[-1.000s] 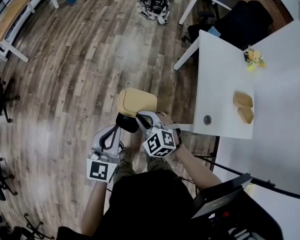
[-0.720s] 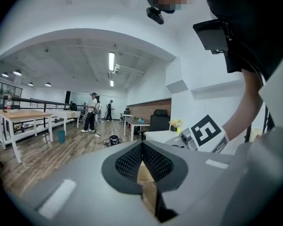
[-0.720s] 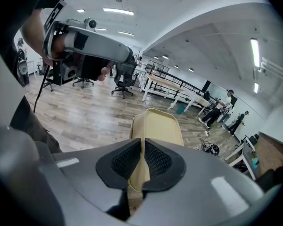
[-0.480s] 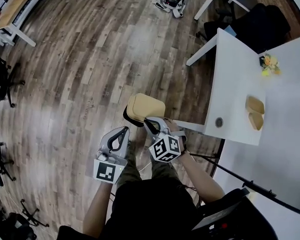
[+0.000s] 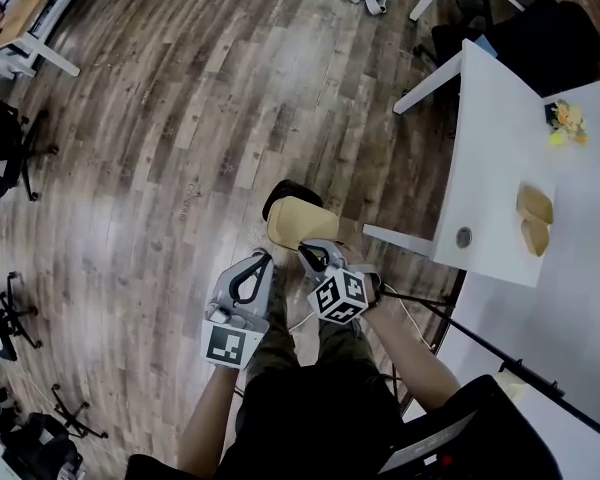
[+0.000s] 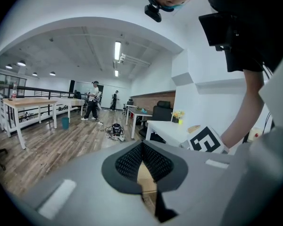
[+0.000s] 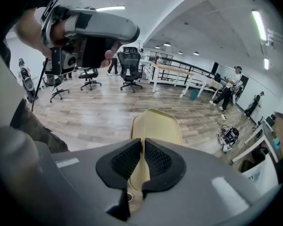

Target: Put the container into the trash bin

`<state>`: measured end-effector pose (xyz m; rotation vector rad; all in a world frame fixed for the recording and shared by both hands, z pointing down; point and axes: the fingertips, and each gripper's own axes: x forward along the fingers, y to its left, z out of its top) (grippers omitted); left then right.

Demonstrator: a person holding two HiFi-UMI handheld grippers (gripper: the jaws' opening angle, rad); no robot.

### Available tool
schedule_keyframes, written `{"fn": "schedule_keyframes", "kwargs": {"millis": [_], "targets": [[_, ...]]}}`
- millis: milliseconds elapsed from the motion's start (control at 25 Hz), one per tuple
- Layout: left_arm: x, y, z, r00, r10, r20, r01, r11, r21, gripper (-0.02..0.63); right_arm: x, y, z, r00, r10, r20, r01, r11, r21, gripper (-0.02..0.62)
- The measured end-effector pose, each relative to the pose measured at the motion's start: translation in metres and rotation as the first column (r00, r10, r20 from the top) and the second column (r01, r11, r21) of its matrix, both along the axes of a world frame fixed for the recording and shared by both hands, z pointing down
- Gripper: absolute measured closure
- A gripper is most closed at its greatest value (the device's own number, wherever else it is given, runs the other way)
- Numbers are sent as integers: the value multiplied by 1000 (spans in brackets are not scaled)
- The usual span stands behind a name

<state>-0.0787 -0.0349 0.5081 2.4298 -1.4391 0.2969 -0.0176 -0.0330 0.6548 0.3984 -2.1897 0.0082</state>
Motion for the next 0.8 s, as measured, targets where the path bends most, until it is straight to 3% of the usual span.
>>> {"fn": "schedule_keyframes", "kwargs": {"millis": [480,800], "targets": [[4,19,37,998,64,14,-63,995,-71,607,-10,44,74,998,-42,-39,38,994,-106,555],[1,22,77,999,29,-14,-30,993,-113,607,-10,51,126,998,-25,-64,15,989,-149,555]]}}
